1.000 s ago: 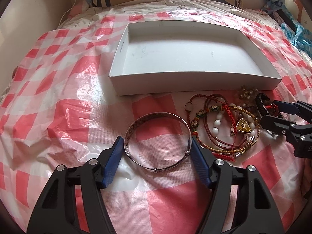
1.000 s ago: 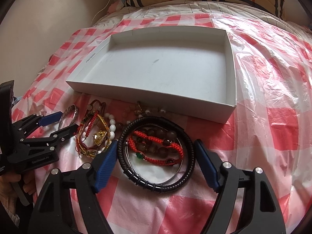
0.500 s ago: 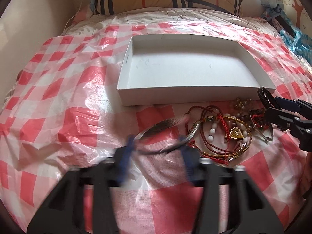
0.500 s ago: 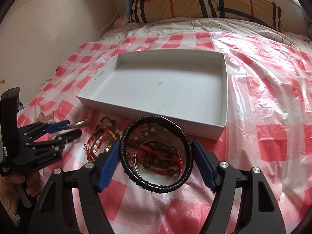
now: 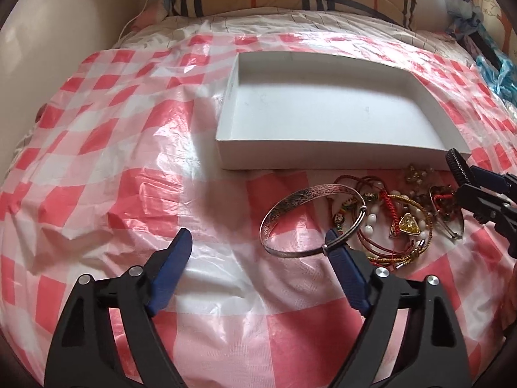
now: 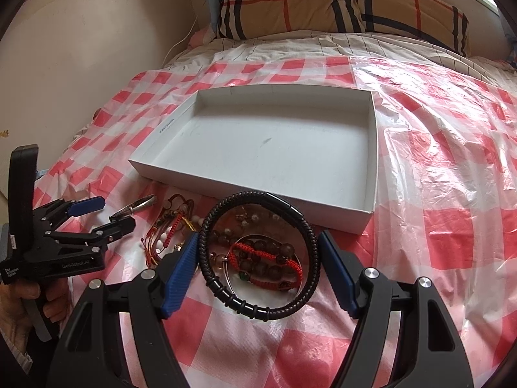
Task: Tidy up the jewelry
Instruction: 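Lift the silver bangle with the left tool while the right tool lifts the black bracelet, then lower both bracelets into the white tray and open both tools, then move the left tool to the white-bead bracelet and close on it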
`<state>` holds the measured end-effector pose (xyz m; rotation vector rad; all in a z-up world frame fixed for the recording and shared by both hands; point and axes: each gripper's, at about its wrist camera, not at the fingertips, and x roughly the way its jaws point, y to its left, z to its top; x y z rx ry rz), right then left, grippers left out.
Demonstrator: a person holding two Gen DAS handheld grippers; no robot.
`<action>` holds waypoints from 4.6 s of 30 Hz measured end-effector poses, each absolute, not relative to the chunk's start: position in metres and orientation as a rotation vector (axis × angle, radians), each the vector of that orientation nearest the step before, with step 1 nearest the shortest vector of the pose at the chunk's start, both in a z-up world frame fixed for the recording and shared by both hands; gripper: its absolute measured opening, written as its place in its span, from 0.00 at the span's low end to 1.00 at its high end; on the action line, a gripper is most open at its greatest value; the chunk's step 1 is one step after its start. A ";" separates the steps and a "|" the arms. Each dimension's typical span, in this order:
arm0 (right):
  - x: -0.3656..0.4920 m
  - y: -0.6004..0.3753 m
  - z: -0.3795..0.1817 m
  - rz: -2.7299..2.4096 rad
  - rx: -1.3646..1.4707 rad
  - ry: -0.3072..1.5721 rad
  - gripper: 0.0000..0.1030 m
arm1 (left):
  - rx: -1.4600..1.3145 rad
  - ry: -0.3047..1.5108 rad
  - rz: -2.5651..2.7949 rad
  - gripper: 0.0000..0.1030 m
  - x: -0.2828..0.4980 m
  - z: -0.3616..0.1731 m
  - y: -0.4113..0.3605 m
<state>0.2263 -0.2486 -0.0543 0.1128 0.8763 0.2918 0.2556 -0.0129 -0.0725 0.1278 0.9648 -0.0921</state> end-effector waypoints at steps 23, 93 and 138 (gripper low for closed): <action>0.230 -0.248 -0.060 0.304 0.131 0.912 0.69 | 0.254 0.999 -0.192 0.86 0.278 -0.084 -0.052; 0.231 -0.274 -0.032 0.202 0.116 0.849 0.75 | 0.085 0.884 -0.112 0.79 0.261 -0.046 -0.035; 0.196 -0.266 -0.053 0.168 0.078 0.931 0.80 | 0.031 0.958 -0.262 0.06 0.248 -0.078 -0.073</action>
